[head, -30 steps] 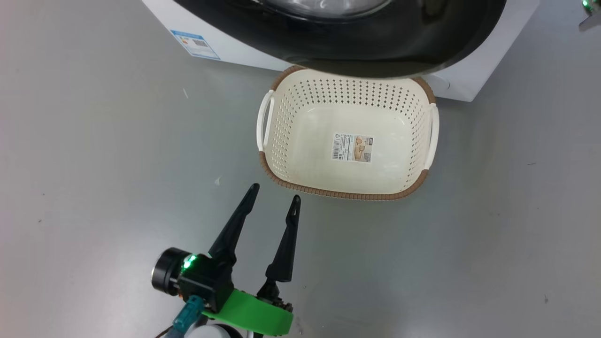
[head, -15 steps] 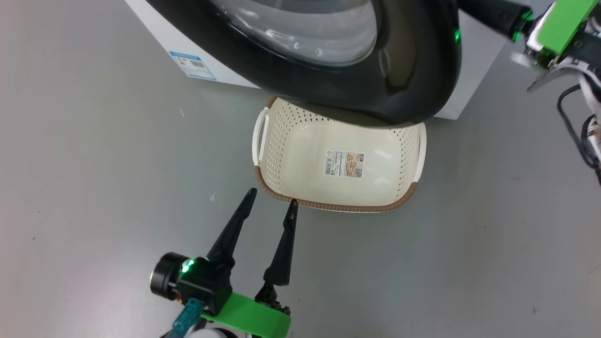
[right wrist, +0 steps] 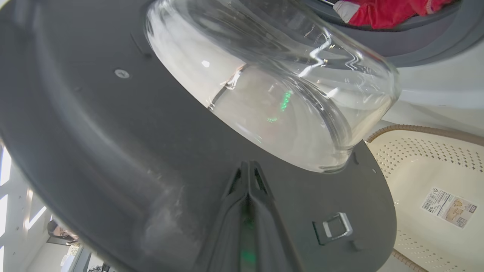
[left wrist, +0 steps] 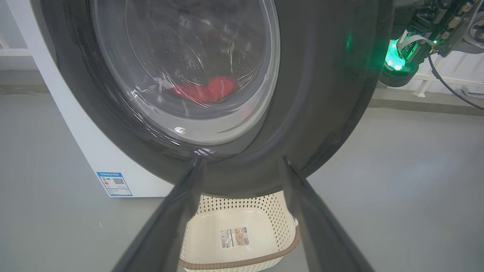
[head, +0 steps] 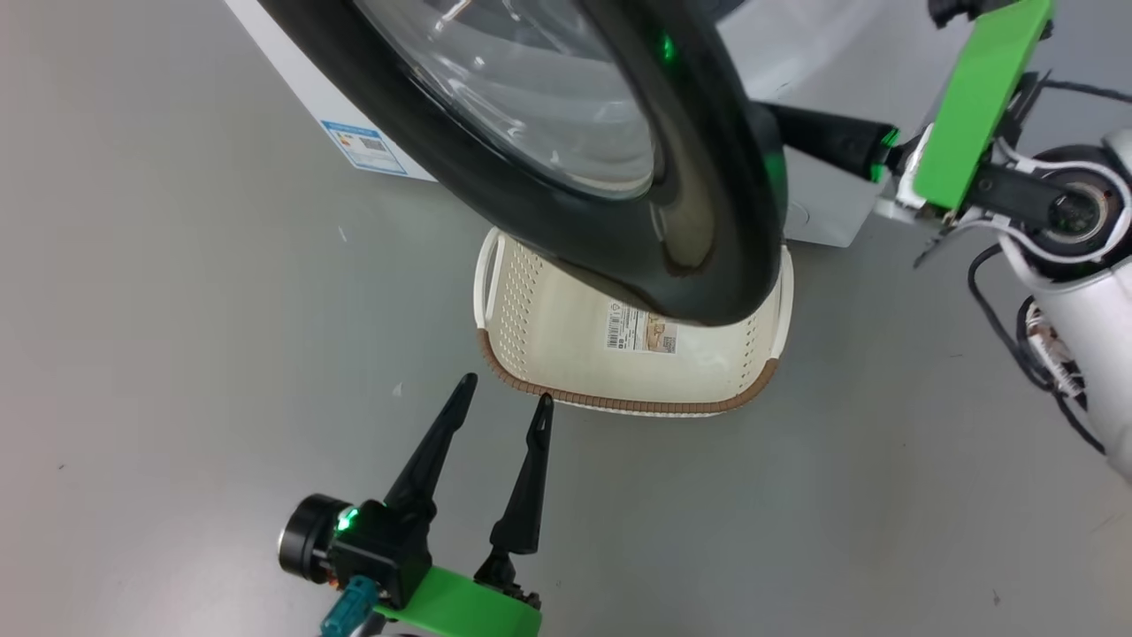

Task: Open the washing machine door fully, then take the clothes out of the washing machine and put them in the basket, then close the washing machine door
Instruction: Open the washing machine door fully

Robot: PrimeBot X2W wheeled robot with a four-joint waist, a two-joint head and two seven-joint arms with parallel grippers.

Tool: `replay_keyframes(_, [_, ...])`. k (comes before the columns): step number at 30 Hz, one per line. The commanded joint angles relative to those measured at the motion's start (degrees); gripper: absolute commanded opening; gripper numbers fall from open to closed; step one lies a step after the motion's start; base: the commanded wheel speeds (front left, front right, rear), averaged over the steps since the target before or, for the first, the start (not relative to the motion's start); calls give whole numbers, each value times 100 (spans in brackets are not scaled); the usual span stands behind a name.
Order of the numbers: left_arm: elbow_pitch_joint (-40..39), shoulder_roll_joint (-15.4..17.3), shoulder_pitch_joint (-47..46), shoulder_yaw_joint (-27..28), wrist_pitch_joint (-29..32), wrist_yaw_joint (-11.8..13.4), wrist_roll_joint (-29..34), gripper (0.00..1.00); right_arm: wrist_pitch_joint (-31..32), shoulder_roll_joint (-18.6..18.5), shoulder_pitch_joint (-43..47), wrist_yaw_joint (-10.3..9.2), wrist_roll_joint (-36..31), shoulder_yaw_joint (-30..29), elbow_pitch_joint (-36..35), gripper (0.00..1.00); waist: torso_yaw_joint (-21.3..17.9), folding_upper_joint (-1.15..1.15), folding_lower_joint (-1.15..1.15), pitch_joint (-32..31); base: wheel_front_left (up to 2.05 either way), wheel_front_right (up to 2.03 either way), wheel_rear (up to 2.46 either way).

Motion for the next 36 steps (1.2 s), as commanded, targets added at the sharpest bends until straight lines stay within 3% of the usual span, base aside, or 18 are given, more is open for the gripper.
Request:
replay_keyframes(1, [-139,62,46,217,-52,-9,96,100,56,151,189,39,-62,59,-261,0,1,0,0,-27,0,0,0])
replay_keyframes(10, [-141,62,87,269,-52,0,109,100,39,249,412,39,-153,122,-443,0,-55,0,0,-110,0,0,0])
replay_keyframes(11, [-146,62,87,276,-52,-2,110,100,10,246,426,39,-180,118,-447,9,-64,0,0,-110,0,0,0])
replay_keyframes(12, [-153,62,85,285,-52,-4,109,100,-46,235,437,39,-225,108,-442,33,-74,0,0,-107,0,0,0])
replay_keyframes(13, [-158,62,84,296,-52,-6,109,100,-124,215,443,39,-301,106,-431,70,-86,0,0,-110,0,0,0])
replay_keyframes(14, [-159,62,84,305,-52,-8,109,100,-190,198,451,39,-372,115,-419,100,-98,0,0,-115,0,0,0])
replay_keyframes(36, [-46,62,136,698,-52,-163,268,100,-1335,-192,1300,39,-536,-41,-286,100,-581,0,0,-268,0,0,0])
